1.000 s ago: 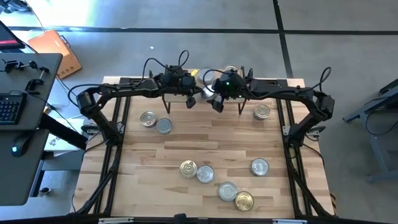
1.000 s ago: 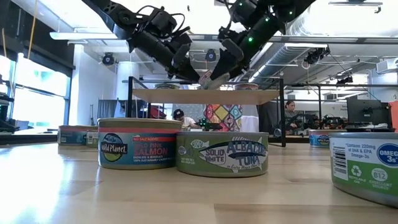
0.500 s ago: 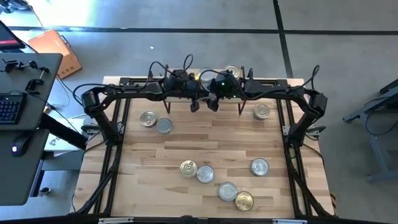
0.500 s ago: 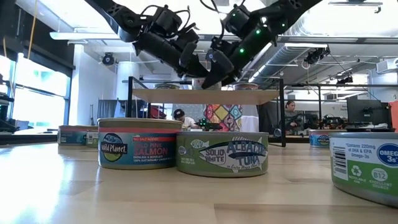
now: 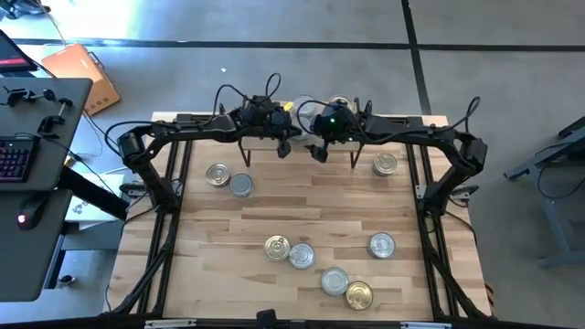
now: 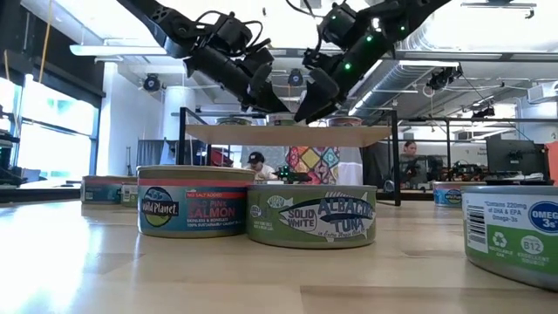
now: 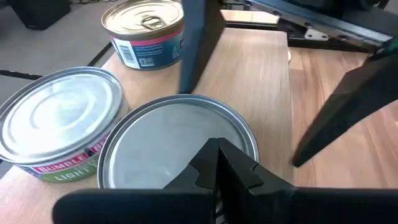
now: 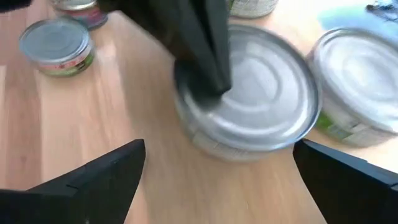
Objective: Stack canned seafood by type on shelf
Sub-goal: Put the top right light green tuna can on the shelf aligned with the other light green can, then adjust the top light green can on the shelf
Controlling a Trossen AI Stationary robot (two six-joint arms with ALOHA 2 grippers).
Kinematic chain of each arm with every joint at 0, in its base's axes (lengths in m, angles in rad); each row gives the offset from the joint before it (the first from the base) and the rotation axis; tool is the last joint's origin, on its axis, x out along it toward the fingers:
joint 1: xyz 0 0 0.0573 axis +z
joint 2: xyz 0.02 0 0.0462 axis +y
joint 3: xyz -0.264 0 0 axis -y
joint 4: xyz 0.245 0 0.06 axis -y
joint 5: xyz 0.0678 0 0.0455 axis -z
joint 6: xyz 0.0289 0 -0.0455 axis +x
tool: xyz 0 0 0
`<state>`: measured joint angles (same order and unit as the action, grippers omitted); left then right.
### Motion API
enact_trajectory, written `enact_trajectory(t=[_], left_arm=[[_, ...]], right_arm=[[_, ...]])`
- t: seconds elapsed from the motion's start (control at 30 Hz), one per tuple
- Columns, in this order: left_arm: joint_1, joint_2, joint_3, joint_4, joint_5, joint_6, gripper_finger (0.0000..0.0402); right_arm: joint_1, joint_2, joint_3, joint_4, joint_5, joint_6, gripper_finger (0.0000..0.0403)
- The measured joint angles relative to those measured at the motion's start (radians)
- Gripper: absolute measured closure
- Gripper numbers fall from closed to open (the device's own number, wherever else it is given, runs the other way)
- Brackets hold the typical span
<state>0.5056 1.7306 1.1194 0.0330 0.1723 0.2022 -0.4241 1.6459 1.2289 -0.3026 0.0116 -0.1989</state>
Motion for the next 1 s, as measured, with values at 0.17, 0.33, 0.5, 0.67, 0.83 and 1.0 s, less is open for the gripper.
enact_trajectory(t=[0.17,0.33,0.5,0.67,0.83,1.0], left_arm=[[0.000,0.002,-0.003,0.023,-0.002,-0.007,0.0402],[-0.016,0.003,-0.006,0.059,0.005,-0.017,0.0402],[-0.048,-0.019,-0.009,0.083,0.015,-0.017,0.0402],[-0.064,-0.075,-0.014,0.076,-0.002,-0.008,0.0401],[-0.032,-0.102,-0.009,0.160,-0.109,0.025,0.0401],[0.021,-0.079,-0.009,0.262,-0.107,0.025,0.0401]], right_arm=[[-0.002,-0.029,0.000,-0.042,0.004,0.015,0.0004],[0.014,-0.091,0.000,-0.057,0.011,0.049,0.0004],[0.030,-0.138,0.000,-0.036,0.080,0.079,0.0004],[0.035,-0.178,0.000,-0.041,0.222,0.045,0.0011],[0.049,-0.201,0.000,-0.055,0.269,0.041,0.0042],[0.055,-0.186,0.000,-0.078,0.267,0.068,0.0090]])
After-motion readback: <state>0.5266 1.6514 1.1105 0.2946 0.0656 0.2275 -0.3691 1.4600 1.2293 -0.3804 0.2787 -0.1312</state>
